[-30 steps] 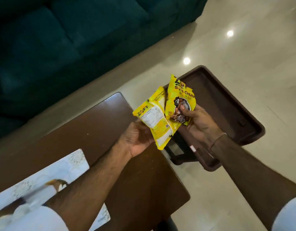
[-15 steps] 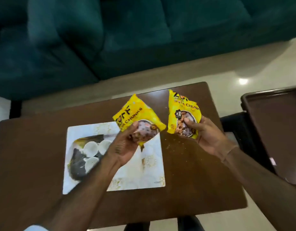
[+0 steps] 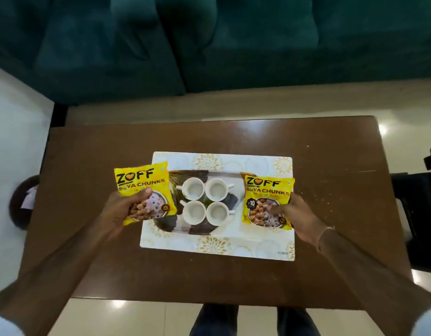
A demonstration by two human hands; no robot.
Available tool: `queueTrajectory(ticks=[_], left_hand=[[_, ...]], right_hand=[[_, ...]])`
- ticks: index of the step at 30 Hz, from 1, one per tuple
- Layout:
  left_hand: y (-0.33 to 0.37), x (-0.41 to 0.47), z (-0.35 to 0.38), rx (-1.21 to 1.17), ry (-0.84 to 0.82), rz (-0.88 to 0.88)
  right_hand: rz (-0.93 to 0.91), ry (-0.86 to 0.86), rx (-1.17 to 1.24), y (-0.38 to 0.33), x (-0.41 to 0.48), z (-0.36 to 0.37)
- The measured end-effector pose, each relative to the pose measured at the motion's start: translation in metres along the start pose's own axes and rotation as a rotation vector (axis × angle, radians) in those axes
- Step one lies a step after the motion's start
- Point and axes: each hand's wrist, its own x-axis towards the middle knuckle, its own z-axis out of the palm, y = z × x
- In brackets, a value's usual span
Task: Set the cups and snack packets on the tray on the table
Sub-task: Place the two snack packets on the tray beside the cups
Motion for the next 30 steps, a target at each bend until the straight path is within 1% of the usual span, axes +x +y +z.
queueTrajectory(ticks=[4,6,10,12,17,20,22,24,27,30], left_hand=[[-0.025,0.018,-0.021,0.239,0.033,-0.058],[-0.033,0.026,-0.019,0.322,0.006,-0.069],[-0.044,0.045,-0.009,0.437,-0.071,-0.015],[-0.046,0.052,-0.003,0.496,-0.067,0.035],[-0.050,0.060,0.013,0.715,0.030,0.142],[-0.053,0.054,0.021,0.834,0.144,0.185],[-0.057,0.050,0.025,0.846,0.198,0.242],[-0.059,0.051,0.026,0.776,0.202,0.275],[-0.060,0.055,0.029,0.701,0.198,0.254],[-0.062,0.056,0.034,0.776,0.264,0.200]], right_hand=[[0.017,0.059,-0.077,0.019,0.005,0.015],[0.016,0.092,-0.120,0.024,0.007,0.021],[0.034,0.156,-0.168,0.026,0.011,0.029],[0.043,0.196,-0.212,0.026,0.013,0.030],[0.026,0.256,-0.367,0.027,0.014,0.037],[-0.018,0.287,-0.462,0.027,0.014,0.038],[-0.058,0.316,-0.483,0.026,0.014,0.037],[-0.070,0.316,-0.490,0.026,0.014,0.037],[-0.023,0.279,-0.447,0.026,0.015,0.036],[0.001,0.261,-0.405,0.027,0.016,0.035]])
